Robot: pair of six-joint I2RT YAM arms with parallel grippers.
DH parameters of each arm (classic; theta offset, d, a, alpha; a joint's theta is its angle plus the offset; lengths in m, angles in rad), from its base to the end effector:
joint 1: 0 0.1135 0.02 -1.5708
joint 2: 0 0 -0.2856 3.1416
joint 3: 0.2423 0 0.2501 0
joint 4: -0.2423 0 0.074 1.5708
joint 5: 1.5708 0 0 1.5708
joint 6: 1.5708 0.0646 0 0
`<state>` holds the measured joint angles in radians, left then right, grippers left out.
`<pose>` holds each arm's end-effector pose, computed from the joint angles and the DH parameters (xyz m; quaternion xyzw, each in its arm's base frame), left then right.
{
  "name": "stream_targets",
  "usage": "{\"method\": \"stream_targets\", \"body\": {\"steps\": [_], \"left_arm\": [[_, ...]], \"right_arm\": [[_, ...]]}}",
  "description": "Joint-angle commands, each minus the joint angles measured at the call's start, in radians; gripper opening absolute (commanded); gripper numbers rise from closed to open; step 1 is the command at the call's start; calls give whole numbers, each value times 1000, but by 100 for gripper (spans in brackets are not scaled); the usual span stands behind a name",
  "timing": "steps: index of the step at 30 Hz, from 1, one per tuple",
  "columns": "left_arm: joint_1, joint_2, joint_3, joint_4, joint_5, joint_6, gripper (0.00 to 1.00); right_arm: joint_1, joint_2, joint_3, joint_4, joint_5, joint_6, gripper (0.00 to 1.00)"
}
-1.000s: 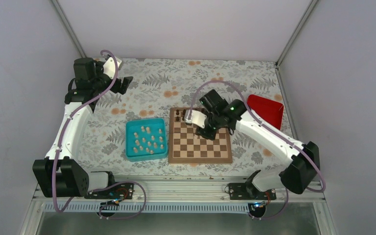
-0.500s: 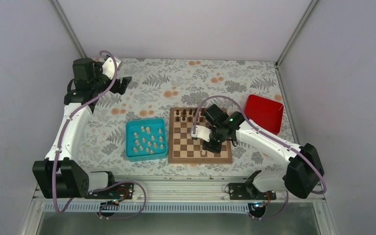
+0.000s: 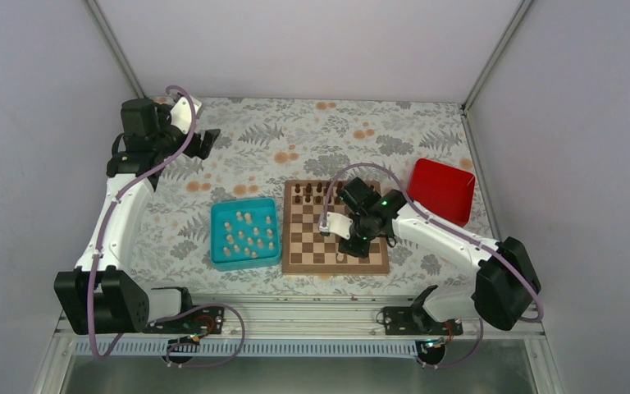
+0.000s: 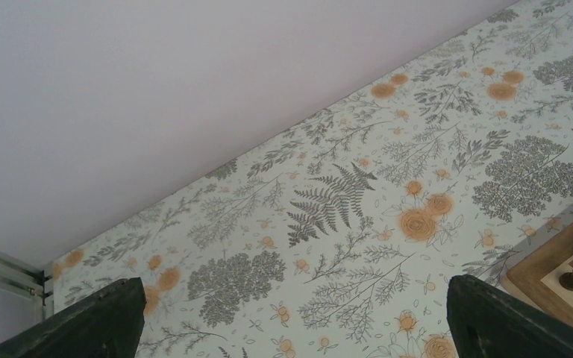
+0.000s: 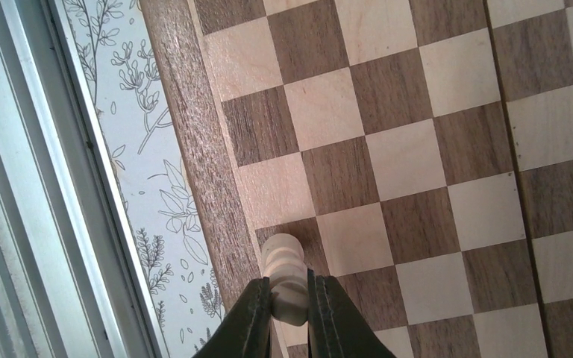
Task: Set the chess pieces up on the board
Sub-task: Place the chess piece on the chessboard.
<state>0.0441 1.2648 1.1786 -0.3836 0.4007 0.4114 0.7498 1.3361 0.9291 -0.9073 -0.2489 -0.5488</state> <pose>0.3009 -0.0119 0.3643 0.2549 0.8022 -0.0495 0.5377 0.1611 0.1718 0.2181 -0.6077 0.7743 0.1352 0.1139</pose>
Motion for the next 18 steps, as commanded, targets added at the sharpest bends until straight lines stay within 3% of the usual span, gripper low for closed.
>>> {"method": "stream_targets", "body": {"steps": [1, 11, 18], "left_arm": [[7, -6, 0, 2, 17, 15, 100], [7, -8, -2, 2, 21, 15, 100], [7, -7, -2, -5, 32, 25, 100]], "right_arm": [[-9, 16, -27, 33, 8, 4, 4], [-9, 16, -40, 36, 22, 1, 4], [-9, 6, -34, 15, 6, -4, 19]]}}
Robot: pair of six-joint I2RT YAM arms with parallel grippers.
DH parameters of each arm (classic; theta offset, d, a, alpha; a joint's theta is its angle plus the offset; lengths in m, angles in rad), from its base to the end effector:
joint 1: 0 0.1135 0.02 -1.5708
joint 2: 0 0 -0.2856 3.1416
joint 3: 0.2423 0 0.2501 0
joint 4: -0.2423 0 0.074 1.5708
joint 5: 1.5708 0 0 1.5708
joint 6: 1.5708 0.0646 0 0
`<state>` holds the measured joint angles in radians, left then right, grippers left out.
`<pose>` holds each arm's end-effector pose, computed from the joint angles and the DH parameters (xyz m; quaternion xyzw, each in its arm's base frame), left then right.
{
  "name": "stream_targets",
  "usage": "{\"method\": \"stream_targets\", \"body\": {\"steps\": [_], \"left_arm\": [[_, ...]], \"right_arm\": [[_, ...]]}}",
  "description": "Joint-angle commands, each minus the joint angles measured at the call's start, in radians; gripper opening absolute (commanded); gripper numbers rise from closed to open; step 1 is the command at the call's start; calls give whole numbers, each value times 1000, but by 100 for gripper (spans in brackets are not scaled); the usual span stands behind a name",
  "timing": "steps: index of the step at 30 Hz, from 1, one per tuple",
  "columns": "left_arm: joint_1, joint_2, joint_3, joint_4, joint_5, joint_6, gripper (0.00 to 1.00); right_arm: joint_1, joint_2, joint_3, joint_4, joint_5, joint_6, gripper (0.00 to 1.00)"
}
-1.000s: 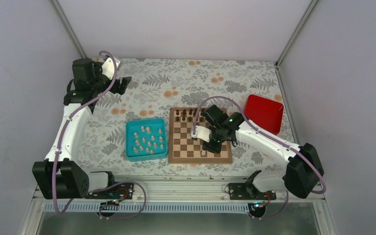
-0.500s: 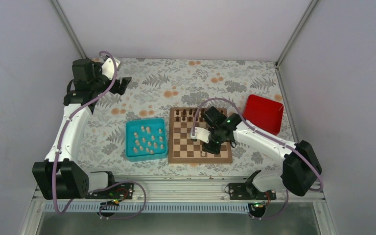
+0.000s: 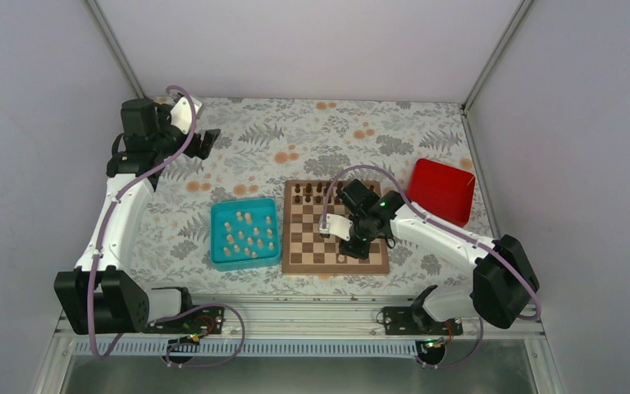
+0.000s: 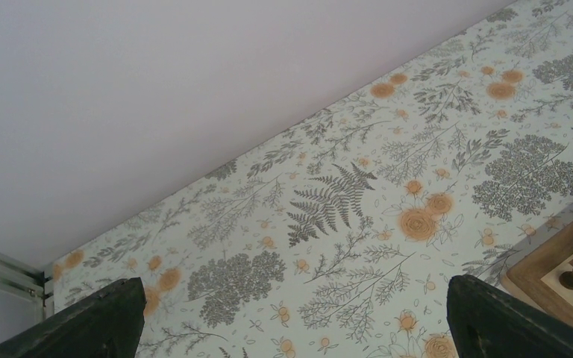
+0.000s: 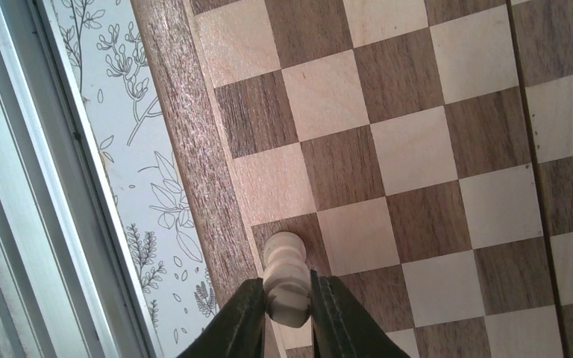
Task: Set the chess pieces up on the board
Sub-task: Place the chess piece on the chessboard.
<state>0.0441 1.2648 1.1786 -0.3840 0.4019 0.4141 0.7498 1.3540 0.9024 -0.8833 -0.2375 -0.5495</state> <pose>0.3008 -0.0120 0.3643 0.2562 0.8018 -0.0493 0.5377 0.1618 0.1714 0.2075 -0.6076 0.7768 0.1287 0.1045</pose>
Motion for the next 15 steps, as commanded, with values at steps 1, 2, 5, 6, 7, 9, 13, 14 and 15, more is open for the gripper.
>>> {"method": "stream_targets", "body": {"steps": [1, 2, 5, 6, 7, 9, 13, 14, 15], "left_arm": [[7, -5, -2, -6, 31, 23, 100], [7, -4, -1, -8, 33, 24, 100], [7, -2, -1, -11, 41, 27, 100], [7, -3, -1, -12, 43, 28, 100], [7, -4, 1, -12, 44, 29, 100], [7, -5, 1, -14, 45, 31, 100], [6, -8, 4, -13, 56, 34, 100], [7, -8, 4, -12, 59, 33, 100], [7, -10, 4, -12, 59, 32, 100]], "right_arm": [[-9, -14, -2, -17, -14, -6, 23], [-9, -21, 3, -25, -18, -7, 26], [-9, -39, 23, -47, -23, -8, 35], [-9, -44, 35, -58, -29, -10, 37], [-9, -48, 56, -71, -34, -10, 39], [-9, -50, 99, -95, -52, -16, 43], [2, 11, 228, -132, -93, -28, 47], [11, 35, 263, -135, -91, -29, 48], [23, 64, 301, -128, -85, -28, 47]]}}
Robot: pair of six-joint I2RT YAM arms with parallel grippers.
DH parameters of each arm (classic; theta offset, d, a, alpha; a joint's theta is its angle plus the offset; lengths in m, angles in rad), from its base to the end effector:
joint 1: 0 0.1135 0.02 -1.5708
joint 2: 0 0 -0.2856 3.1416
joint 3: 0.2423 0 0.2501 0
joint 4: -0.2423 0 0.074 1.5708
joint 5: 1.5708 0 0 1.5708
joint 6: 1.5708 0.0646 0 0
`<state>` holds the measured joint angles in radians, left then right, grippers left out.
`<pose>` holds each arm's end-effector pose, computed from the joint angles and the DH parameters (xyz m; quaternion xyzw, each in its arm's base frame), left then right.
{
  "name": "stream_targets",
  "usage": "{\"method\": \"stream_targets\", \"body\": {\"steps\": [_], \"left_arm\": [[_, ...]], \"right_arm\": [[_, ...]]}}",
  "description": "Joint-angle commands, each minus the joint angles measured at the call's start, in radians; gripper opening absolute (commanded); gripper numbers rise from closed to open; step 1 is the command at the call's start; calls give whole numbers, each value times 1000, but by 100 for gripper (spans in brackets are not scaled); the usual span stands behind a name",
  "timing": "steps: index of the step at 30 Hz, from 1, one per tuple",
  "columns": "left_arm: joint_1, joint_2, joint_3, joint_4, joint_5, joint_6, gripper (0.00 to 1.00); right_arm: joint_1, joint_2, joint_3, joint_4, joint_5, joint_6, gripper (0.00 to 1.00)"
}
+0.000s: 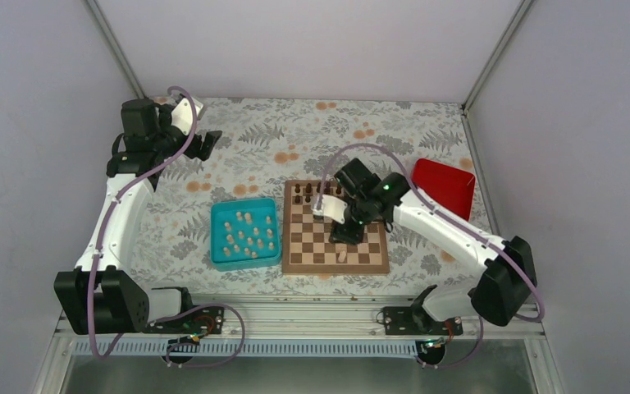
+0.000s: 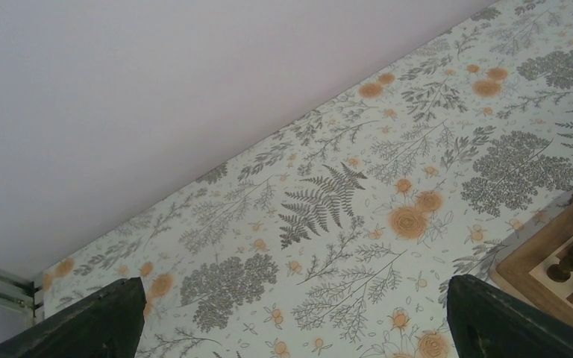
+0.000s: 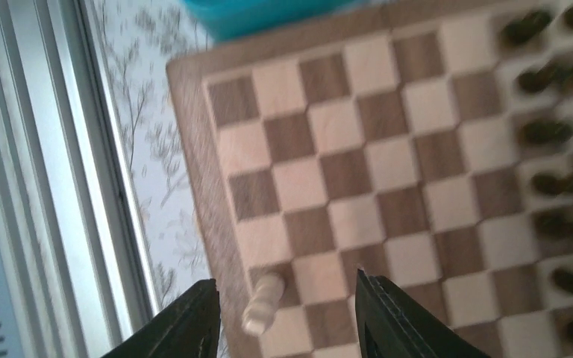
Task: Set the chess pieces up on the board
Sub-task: Place the chess piece on the chessboard, then pick up the chess piece from the storage box.
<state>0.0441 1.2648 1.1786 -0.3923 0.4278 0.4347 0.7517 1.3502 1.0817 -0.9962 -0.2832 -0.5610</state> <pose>0.2998 -0.0136 0.3636 0.2702 0.7978 -0.0559 0.5361 0.1692 0.1829 0.2559 -0.6141 0.7620 0.1532 0.1370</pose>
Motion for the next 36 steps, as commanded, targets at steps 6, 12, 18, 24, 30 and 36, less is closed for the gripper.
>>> {"method": "stream_targets", "body": {"steps": [6, 12, 18, 24, 30, 36], "left_arm": [[7, -20, 2, -2, 38, 12, 100], [8, -19, 3, 7, 32, 3, 100], [8, -26, -9, 17, 37, 1, 100], [10, -33, -16, 23, 28, 4, 100], [10, -44, -15, 18, 44, 7, 100], [11, -59, -32, 23, 46, 11, 100]], "right_arm": [[119, 256, 337, 87, 38, 3, 46], [183, 439, 471, 210, 55, -11, 46], [215, 636, 623, 227, 42, -25, 49], [218, 745, 696, 253, 29, -50, 54], [219, 836, 776, 247, 26, -61, 56], [219, 896, 827, 250, 14, -67, 57]]}}
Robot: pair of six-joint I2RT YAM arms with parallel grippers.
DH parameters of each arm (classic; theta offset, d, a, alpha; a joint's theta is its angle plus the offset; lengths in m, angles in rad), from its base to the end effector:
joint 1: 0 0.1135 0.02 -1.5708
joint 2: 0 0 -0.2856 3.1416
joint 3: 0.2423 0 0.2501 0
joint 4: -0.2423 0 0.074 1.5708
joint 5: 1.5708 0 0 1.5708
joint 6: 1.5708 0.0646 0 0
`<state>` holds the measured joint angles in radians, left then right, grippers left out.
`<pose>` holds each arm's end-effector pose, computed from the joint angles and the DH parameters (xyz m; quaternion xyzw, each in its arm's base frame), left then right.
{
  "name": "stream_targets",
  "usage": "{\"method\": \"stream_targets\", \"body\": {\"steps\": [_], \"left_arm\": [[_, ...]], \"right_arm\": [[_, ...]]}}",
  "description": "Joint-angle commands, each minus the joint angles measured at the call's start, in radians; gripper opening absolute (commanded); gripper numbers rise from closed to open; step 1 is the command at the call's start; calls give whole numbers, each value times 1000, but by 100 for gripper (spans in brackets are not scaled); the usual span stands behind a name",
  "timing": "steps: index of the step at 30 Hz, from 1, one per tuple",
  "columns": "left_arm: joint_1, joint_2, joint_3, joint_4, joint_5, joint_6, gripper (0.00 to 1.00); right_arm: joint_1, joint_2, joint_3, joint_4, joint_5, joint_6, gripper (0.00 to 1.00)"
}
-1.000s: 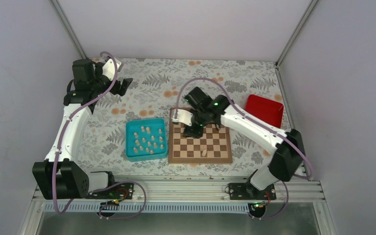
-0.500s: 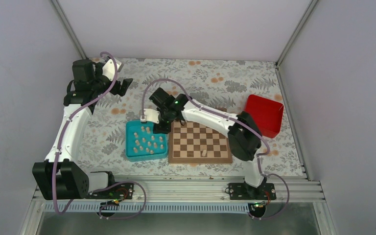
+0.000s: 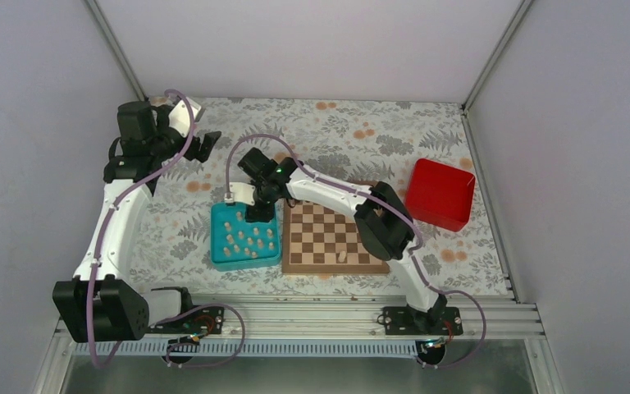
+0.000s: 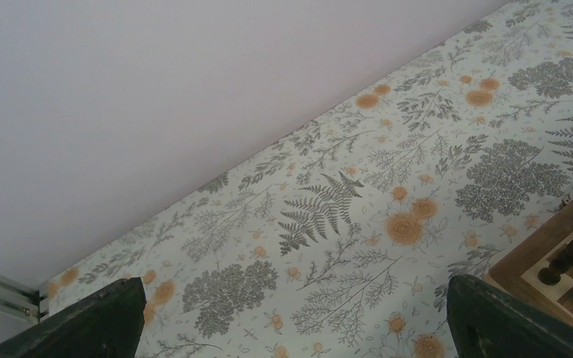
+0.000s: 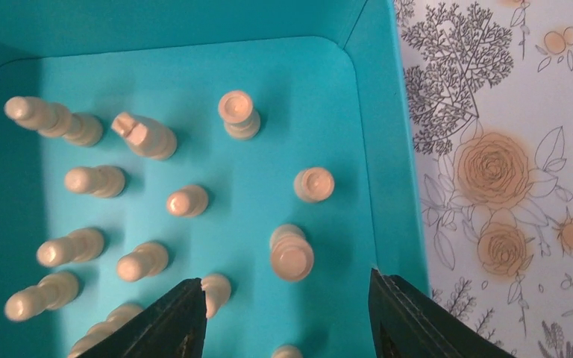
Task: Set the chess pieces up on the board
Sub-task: Pick up the chess piece from the storage box.
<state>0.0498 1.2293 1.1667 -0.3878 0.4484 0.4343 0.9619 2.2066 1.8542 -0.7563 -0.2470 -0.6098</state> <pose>0.2905 -0.0136 0.3698 0.2738 0.7882 -0.0587 0.5481 0.2725 0.4184 0.1935 -0.7033 0.6628 0.1579 0.2027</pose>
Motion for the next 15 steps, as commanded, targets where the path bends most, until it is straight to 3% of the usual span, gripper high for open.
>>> {"method": "stream_targets", "body": {"steps": [1, 10, 15], "left_arm": [[7, -24, -22, 19, 27, 12, 100], [10, -24, -34, 24, 42, 17, 100], [10, -23, -32, 24, 47, 17, 100]], "right_arm": [[8, 50, 63, 7, -22, -18, 57], [9, 106, 96, -5, -15, -23, 52], [9, 103, 79, 14, -30, -20, 39]]}}
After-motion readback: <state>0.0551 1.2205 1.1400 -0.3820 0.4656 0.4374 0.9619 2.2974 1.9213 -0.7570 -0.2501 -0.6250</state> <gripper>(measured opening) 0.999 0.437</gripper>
